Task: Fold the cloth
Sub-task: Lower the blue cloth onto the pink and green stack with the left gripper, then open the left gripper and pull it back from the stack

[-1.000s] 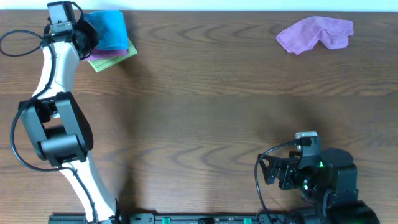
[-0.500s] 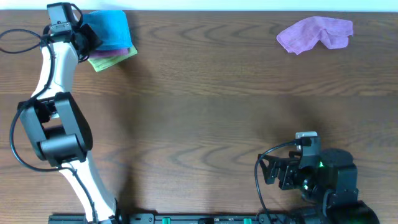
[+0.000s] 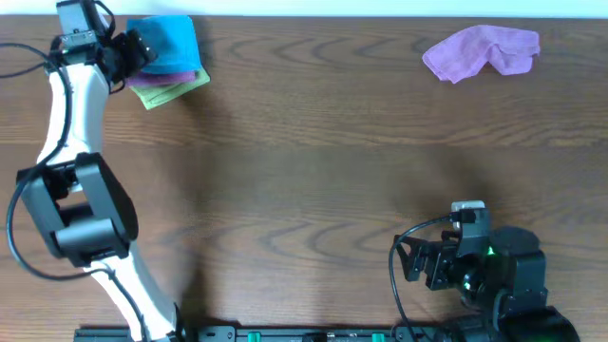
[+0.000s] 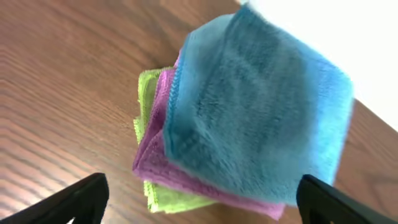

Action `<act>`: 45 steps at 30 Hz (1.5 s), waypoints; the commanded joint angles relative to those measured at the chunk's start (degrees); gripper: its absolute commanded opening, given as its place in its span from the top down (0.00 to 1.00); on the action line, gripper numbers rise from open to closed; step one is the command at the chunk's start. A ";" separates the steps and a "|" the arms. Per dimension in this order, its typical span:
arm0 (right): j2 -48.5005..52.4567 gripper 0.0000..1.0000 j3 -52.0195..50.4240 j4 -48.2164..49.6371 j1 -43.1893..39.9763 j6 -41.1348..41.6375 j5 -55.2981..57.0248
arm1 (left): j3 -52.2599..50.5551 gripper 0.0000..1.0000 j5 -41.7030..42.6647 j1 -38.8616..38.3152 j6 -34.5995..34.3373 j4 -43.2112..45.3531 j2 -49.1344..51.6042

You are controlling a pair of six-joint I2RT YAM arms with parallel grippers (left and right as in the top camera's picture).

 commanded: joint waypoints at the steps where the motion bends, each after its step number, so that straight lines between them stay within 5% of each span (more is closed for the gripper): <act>1: -0.31 0.01 -0.26 -0.02 -0.57 0.81 -0.17 | 1.49 0.05 -0.50 0.39 1.49 -1.68 -4.76; 37: -0.31 0.01 -0.26 -0.02 -0.57 0.81 -0.17 | 1.44 0.05 -2.01 -18.25 4.31 -45.64 -29.33; 45: -0.31 0.01 -0.26 -0.02 -0.57 0.81 -0.17 | -8.02 0.05 -5.35 -22.93 5.73 -40.48 -37.53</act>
